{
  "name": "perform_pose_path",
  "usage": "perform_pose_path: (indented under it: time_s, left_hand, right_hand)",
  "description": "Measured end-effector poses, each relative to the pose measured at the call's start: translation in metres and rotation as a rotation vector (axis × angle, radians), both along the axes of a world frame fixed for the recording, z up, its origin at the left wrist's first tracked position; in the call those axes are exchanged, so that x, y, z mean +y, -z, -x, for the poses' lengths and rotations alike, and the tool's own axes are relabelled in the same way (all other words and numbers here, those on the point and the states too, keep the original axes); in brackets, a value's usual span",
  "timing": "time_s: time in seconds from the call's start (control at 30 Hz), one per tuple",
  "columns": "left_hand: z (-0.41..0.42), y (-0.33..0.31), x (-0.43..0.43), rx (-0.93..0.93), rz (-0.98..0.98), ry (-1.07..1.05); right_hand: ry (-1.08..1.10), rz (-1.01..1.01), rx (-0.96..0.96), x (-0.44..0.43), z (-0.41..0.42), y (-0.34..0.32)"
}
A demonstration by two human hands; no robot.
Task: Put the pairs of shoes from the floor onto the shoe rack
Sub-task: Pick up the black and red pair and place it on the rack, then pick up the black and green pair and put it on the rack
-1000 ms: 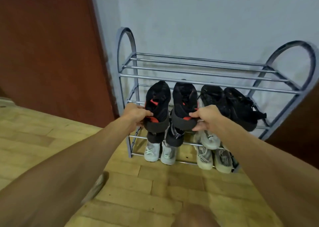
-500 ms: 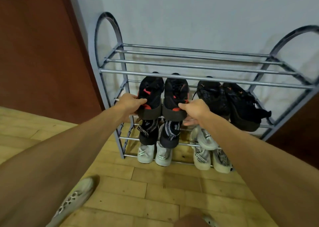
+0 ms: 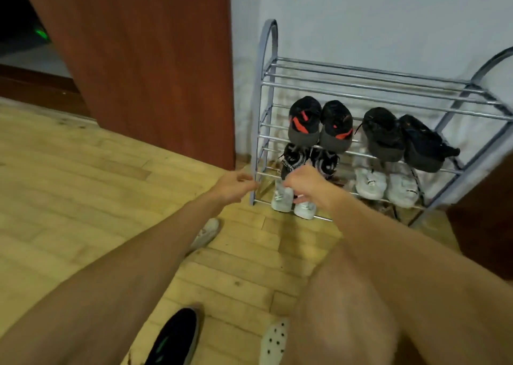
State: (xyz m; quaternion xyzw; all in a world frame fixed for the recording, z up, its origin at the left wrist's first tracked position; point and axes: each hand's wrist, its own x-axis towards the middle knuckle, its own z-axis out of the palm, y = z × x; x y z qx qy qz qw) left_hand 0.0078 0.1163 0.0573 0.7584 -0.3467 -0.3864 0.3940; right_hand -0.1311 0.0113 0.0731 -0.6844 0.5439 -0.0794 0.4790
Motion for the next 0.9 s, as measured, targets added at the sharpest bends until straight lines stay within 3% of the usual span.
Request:
perform_pose_path:
  time_s: [0.2,0.4,0.63,0.9]
  left_hand:
    - [-0.011,0.083,0.165,0.143,-0.195,-0.118]
    - [-0.013,0.153,0.273,0.139,-0.397,-0.203]
    - [-0.013,0.220,0.357,0.244,-0.608,-0.233]
    - [0.011,0.284,0.378,0.055,-0.815,-0.132]
  right_hand:
    - [-0.203,-0.040,0.111,0.121,-0.048,0.047]
    - [-0.375,-0.106,0.188,0.211,-0.061,0.097]
    - [-0.525,-0.082,0.252,0.237,-0.052,0.131]
    - [-0.631,-0.101,0.258,0.229,-0.052,0.147]
